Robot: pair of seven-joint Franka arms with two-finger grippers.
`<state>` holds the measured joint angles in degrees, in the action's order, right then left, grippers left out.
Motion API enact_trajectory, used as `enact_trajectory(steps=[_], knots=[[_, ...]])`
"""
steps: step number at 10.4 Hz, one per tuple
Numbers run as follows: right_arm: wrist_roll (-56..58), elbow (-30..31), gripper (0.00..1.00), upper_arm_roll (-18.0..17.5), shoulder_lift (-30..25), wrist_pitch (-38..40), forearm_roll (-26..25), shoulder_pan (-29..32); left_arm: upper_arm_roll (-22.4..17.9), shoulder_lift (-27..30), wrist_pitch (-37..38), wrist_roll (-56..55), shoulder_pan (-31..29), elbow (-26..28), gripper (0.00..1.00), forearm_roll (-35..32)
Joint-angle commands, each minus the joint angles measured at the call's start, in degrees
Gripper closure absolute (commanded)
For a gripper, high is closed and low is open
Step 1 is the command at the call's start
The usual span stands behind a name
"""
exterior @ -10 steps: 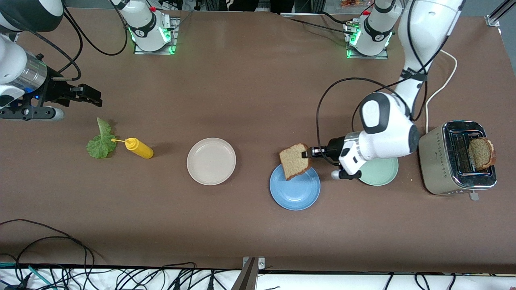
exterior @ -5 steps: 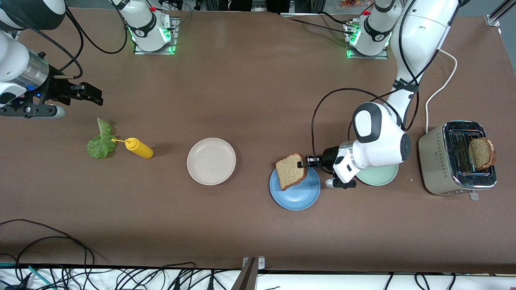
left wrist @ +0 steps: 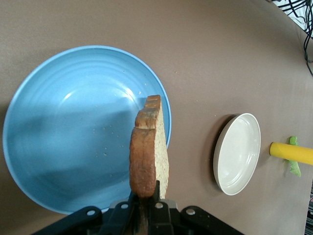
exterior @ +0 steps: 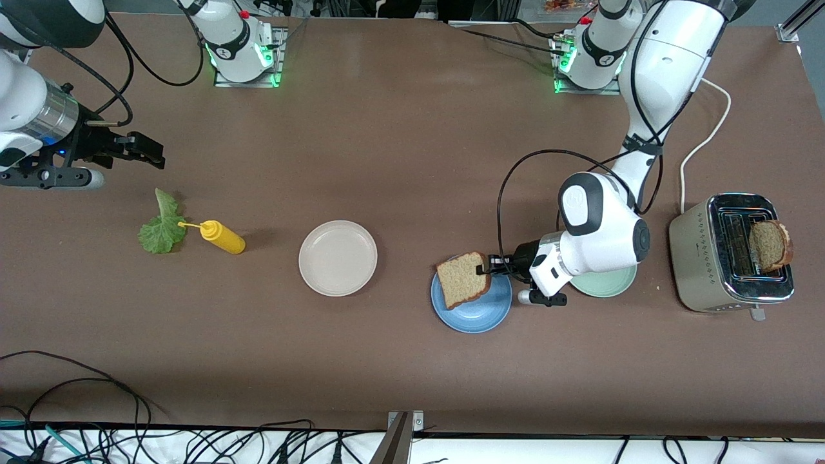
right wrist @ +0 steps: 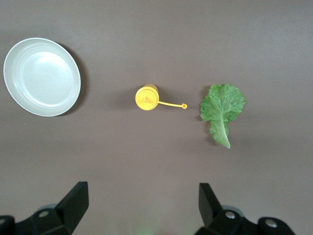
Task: Make sandwich in blue plate with both arms
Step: 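Carry the bread slice over the blue plate and lower it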
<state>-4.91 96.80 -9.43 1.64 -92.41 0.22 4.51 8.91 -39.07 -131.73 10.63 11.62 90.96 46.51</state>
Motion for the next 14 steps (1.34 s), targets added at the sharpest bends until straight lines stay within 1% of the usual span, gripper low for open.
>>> enact_trajectory(steps=[1,2,3,7,9,11,12,14], knots=[[-0.54,1.46,0.00,-0.06,-1.47,-0.66,-0.30,0.06,-0.56,-1.71,-0.54,2.90,0.77,-2.10,1.00,1.83],[-0.54,1.46,0.00,-0.06,-1.47,-0.66,-0.30,0.06,-0.56,-2.14,-0.54,5.95,0.43,-2.54,1.00,1.91],[-0.45,1.46,0.00,0.02,-1.38,-0.66,-0.30,0.06,-0.56,-2.58,-0.54,6.68,0.07,-2.80,1.00,1.91],[1.05,1.73,0.00,0.11,0.20,-0.66,-4.69,0.15,-0.91,-2.85,-0.45,11.07,-0.63,-2.72,1.00,1.91],[1.66,2.25,0.00,0.29,1.25,-0.84,-4.88,0.50,-0.91,-2.85,-0.10,11.61,-2.12,-2.72,1.00,1.56],[4.47,3.39,0.00,2.04,1.87,-1.37,-5.57,0.59,-0.82,-2.76,-0.01,11.52,-2.30,-2.54,1.00,1.91],[4.47,4.01,0.00,2.13,1.96,-1.37,-5.93,0.59,-0.82,-2.85,-0.01,11.44,-1.87,-2.54,1.00,2.26],[4.39,6.46,0.00,2.13,1.35,-1.37,-6.72,0.68,-0.73,-4.86,-0.45,11.70,-0.55,-3.07,1.00,6.02]])
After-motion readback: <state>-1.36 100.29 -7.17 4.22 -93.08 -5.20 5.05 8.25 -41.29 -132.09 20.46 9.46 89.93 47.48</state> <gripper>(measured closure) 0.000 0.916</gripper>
